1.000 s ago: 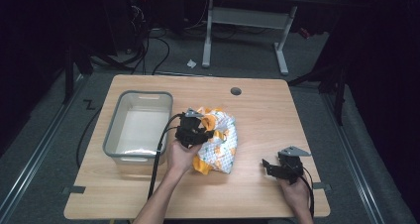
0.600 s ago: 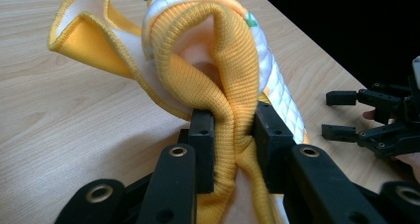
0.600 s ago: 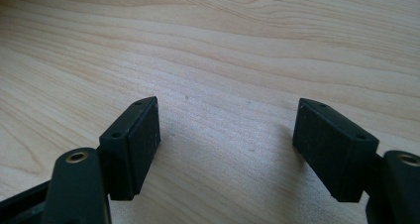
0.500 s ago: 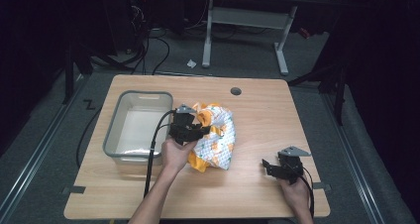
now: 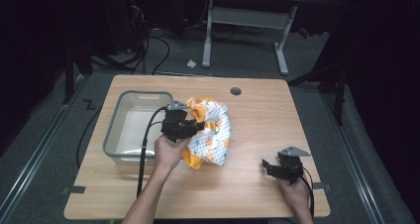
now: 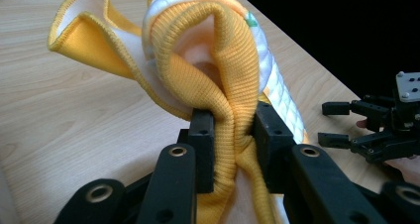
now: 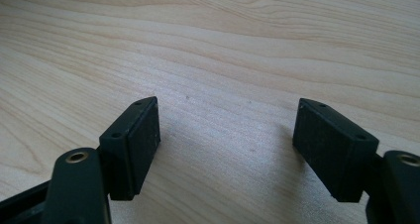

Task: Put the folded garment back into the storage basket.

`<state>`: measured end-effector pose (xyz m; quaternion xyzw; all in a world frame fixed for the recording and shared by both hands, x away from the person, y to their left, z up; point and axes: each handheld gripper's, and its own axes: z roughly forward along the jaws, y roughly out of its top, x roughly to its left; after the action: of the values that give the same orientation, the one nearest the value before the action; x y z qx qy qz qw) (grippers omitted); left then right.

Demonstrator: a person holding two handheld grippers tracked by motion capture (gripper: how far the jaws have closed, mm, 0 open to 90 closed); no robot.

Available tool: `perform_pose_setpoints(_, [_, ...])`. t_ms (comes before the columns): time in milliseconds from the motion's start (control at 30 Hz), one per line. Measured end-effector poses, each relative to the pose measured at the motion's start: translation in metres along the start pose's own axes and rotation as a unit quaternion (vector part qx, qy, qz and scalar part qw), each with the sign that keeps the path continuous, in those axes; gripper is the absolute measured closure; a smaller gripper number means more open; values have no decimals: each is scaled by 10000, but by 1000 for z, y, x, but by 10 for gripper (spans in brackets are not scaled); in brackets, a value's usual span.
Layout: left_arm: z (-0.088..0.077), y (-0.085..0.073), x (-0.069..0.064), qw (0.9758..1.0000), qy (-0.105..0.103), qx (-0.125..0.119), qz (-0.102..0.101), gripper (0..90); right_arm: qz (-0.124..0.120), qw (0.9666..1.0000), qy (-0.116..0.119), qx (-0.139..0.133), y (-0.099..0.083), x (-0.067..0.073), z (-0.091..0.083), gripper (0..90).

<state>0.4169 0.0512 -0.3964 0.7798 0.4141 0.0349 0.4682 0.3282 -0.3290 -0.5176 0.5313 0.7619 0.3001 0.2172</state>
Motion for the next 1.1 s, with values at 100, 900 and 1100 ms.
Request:
perform_pose_setpoints(100, [-4,0,3,10000,44,-27,-20,733,-11,10000,5,-3,0,0,0,268])
perform_pose_setpoints(900, [-34,10,21,9994,196,-225,-180,734,0,10000,-2,-4,0,0,0,267])
perform_pose_setpoints(1100, [-42,13,23,9988,414,-265,-80,734,0,10000,-3,-5,0,0,0,268])
